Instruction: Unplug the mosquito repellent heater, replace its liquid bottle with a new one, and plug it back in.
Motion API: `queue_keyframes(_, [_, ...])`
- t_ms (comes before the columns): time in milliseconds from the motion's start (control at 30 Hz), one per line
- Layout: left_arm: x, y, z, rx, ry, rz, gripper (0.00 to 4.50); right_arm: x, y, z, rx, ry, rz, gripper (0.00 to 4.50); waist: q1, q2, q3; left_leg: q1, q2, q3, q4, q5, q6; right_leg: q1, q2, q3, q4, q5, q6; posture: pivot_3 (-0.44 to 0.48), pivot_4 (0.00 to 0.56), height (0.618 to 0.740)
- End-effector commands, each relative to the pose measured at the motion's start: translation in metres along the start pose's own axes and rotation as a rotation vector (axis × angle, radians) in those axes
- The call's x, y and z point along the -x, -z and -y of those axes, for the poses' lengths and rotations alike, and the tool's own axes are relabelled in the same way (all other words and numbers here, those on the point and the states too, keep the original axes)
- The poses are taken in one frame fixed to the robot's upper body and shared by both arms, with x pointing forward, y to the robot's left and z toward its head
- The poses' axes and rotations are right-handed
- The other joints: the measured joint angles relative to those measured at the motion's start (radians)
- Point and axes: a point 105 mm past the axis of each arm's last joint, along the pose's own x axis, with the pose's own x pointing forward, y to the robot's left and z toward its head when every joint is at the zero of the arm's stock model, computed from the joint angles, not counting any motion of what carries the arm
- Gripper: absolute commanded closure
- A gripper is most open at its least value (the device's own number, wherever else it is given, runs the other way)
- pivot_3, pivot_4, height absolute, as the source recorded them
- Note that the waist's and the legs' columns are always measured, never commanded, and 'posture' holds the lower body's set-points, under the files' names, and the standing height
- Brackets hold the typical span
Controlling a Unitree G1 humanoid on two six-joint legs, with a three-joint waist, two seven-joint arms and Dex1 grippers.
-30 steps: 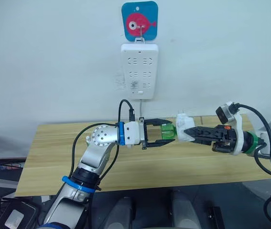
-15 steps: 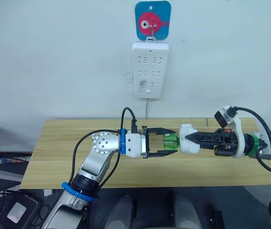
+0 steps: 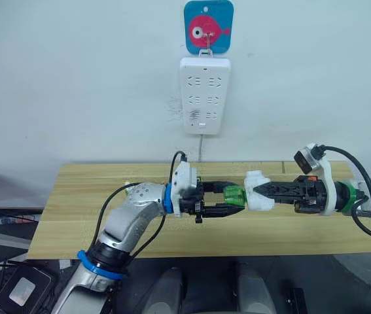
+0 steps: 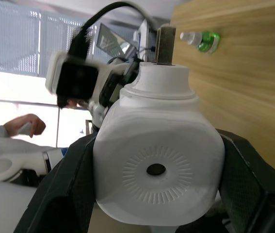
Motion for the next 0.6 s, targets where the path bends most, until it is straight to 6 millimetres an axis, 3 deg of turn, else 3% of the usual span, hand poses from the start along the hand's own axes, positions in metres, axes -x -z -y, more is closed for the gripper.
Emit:
queue_keyframes(33, [0.014,-0.004,0.013,0.494,0.108,-0.034,2.24,0.0,0.001,-0.014,0.038,-0.05,-0.02,1.5,-0.003,0.0,0.001,0.0,0.0,0.0,0.0,0.0,0.0,0.0,0.0,0.0,0.0,0.0,0.0,0.062,0.264,0.74])
queue_keyframes(100, [0.017,-0.002,0.007,0.639,0.106,-0.035,2.24,-0.001,0.003,-0.015,0.041,-0.055,-0.028,1.5,-0.002,-0.002,0.002,0.0,-0.001,0.0,0.001,0.0,0.0,0.001,0.0,0.0,0.001,0.0,0.0,0.062,0.264,0.74])
queue_keyframes(267, [0.012,-0.006,0.006,0.751,0.14,-0.002,2.24,-0.003,0.003,-0.018,0.053,-0.071,-0.032,1.5,-0.014,-0.003,0.003,0.001,-0.001,0.001,0.001,0.0,0.001,0.0,0.0,0.0,0.0,0.0,0.001,0.059,0.258,0.74])
queue_keyframes(300, [0.011,-0.007,0.008,0.755,0.153,0.0,1.53,-0.002,0.003,-0.019,0.053,-0.072,-0.03,1.5,-0.015,-0.003,0.003,0.001,-0.001,0.001,0.001,0.0,0.001,0.0,0.0,0.0,0.0,0.0,0.0,0.058,0.255,0.74])
queue_keyframes(467, [0.016,-0.007,0.004,0.747,0.097,0.009,0.05,-0.001,-0.002,-0.018,0.054,-0.074,-0.003,1.5,-0.014,-0.003,0.003,0.001,-0.001,0.002,0.002,0.0,0.0,0.0,0.0,0.001,0.0,0.0,0.0,0.055,0.255,0.74])
queue_keyframes(600, [0.043,-0.002,-0.002,0.699,-0.023,0.011,0.0,0.006,-0.008,-0.013,0.041,-0.046,0.045,1.5,-0.018,-0.003,0.003,0.001,0.0,0.003,0.001,0.0,0.0,-0.001,0.0,0.002,0.0,0.0,0.0,0.052,0.255,0.74])
